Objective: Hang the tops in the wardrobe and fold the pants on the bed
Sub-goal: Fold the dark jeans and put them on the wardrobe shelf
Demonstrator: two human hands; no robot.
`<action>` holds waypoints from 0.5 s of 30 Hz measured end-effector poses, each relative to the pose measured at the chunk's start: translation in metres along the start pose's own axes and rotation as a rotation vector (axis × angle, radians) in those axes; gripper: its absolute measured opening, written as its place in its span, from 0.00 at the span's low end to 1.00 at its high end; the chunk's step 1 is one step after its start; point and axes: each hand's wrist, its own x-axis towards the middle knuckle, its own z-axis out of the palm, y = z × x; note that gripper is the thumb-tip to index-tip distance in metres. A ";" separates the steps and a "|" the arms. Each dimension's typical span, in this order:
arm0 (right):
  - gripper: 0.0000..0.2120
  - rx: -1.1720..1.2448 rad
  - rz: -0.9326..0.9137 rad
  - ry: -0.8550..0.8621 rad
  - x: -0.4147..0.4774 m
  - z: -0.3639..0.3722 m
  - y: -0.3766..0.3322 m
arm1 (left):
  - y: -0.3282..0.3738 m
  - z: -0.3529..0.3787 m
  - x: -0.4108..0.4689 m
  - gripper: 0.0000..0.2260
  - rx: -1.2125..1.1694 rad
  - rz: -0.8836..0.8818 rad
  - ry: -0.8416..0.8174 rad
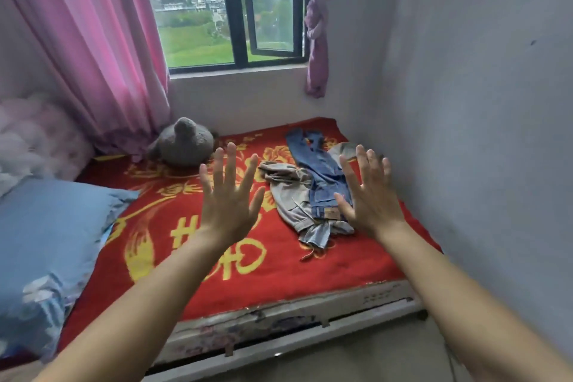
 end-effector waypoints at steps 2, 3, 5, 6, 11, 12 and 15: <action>0.42 0.005 0.058 -0.046 0.023 0.022 0.019 | 0.006 0.037 0.028 0.29 -0.034 0.010 -0.074; 0.42 0.003 0.086 -0.060 0.032 0.031 0.028 | 0.010 0.054 0.041 0.29 -0.050 0.033 -0.108; 0.42 -0.004 0.140 -0.072 0.047 0.047 0.046 | 0.018 0.083 0.072 0.30 -0.071 0.089 -0.161; 0.41 0.001 0.160 -0.072 0.051 0.054 0.055 | 0.024 0.095 0.087 0.30 -0.077 0.112 -0.185; 0.39 0.028 0.257 -0.100 0.071 0.103 0.110 | 0.058 0.151 0.158 0.30 -0.102 0.211 -0.220; 0.39 0.024 0.284 -0.112 0.075 0.116 0.123 | 0.066 0.164 0.170 0.30 -0.109 0.221 -0.230; 0.38 0.009 0.328 -0.201 0.089 0.165 0.158 | 0.091 0.206 0.200 0.31 -0.110 0.244 -0.265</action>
